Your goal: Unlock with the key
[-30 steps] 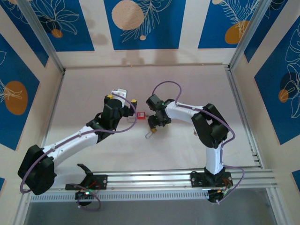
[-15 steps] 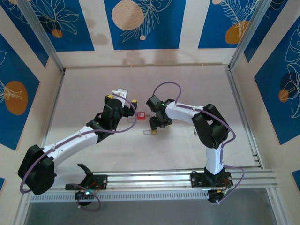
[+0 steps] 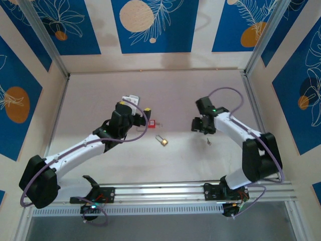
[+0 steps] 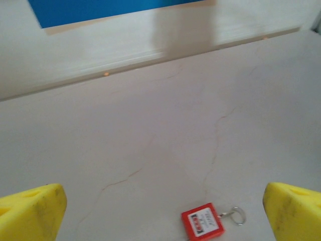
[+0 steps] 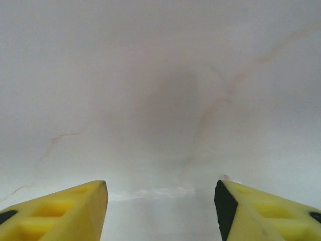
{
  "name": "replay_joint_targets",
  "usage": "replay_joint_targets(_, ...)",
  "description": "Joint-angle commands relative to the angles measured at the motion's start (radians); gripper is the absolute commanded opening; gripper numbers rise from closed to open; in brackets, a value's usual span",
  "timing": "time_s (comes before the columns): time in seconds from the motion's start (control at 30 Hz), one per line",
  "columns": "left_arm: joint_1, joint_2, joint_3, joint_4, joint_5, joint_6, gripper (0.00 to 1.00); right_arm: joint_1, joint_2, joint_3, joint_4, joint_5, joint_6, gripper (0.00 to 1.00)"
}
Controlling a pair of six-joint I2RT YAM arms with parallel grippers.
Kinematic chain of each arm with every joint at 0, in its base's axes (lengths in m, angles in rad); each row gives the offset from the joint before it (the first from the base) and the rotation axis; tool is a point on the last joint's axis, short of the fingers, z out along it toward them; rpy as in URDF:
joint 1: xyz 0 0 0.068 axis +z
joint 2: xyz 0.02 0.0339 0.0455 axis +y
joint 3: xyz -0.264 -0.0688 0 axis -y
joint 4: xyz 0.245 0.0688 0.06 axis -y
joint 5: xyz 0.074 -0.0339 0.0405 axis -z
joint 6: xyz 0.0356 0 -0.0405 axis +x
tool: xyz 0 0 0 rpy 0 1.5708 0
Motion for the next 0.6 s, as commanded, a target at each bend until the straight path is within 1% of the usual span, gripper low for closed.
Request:
replay_joint_targets(0.0,-0.039,0.016,0.041,-0.028,0.078,-0.018,1.00,-0.084,-0.087,-0.110,0.060,-0.107,0.107,0.53)
replay_joint_targets(0.1,-0.064,0.027,0.050,-0.037,0.105,-0.016,1.00,-0.188,-0.132,-0.187,0.106,-0.203,0.124,0.43)
replay_joint_targets(0.17,-0.074,0.033,0.052,-0.041,0.111,-0.014,1.00,-0.245,-0.133,-0.215,0.125,-0.268,0.119,0.34)
replay_joint_targets(0.27,-0.083,0.038,0.056,-0.046,0.112,-0.007,1.00,-0.286,-0.129,-0.244,0.147,-0.322,0.120,0.26)
replay_joint_targets(0.47,-0.088,0.047,0.060,-0.054,0.103,0.003,1.00,-0.302,-0.112,-0.250,0.131,-0.308,0.141,0.26)
replay_joint_targets(0.57,-0.090,0.046,0.060,-0.053,0.102,0.004,1.00,-0.312,-0.107,-0.255,0.113,-0.290,0.162,0.29)
